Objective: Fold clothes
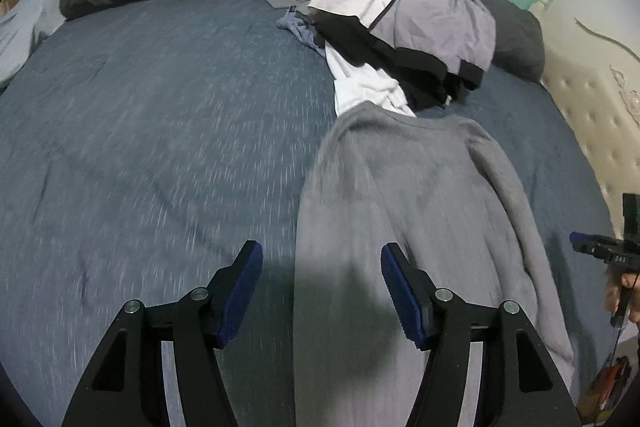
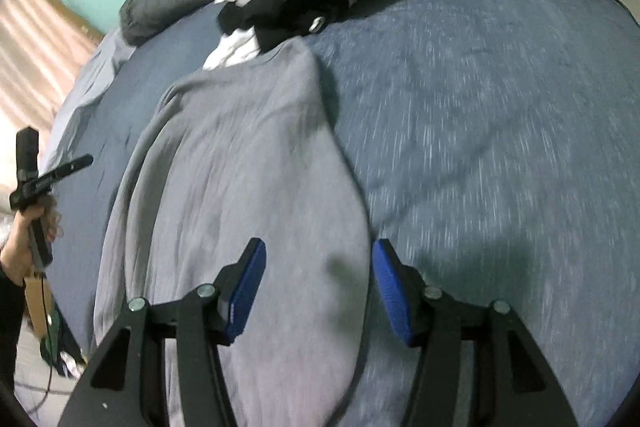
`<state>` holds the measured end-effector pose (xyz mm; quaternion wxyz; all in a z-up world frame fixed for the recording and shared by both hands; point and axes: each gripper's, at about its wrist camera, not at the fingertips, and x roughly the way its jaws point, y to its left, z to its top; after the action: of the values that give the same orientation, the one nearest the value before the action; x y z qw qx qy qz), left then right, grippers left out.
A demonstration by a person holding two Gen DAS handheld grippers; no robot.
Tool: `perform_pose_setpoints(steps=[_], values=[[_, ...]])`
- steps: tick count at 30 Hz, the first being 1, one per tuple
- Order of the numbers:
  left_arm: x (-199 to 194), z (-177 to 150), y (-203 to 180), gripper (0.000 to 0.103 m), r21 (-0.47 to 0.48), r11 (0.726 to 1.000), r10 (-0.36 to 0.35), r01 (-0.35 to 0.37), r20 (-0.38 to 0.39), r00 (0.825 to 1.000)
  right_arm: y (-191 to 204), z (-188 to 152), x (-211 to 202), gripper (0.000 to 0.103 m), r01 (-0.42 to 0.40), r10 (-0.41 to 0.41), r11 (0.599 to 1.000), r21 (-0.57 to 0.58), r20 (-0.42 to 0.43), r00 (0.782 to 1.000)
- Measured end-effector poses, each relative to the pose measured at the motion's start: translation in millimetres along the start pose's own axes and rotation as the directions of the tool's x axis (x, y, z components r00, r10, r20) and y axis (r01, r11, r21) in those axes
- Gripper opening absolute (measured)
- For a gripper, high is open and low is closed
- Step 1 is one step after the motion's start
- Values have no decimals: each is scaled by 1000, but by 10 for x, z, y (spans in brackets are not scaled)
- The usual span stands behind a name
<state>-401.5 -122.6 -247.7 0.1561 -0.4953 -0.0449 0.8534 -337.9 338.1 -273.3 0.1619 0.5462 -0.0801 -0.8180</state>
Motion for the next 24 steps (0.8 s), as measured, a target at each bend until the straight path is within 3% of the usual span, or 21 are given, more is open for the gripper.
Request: perform_pose_setpoints(steps=[5,13,24], values=[[-338,-413,-102,66,51,999,0,1,-27,1000,180,-475,-191,57,31,-35,997,-74,-60,998],[-799,-1057,-85,66,53,998,-33,36,-55,998,292,-1169,-324,57,52,-68,992,-118,-136,988],[-941,-1827,7,64,44,998,-27,33,-133,991,387,-1423,-471,57,98,-108,991,-92,-113,988]])
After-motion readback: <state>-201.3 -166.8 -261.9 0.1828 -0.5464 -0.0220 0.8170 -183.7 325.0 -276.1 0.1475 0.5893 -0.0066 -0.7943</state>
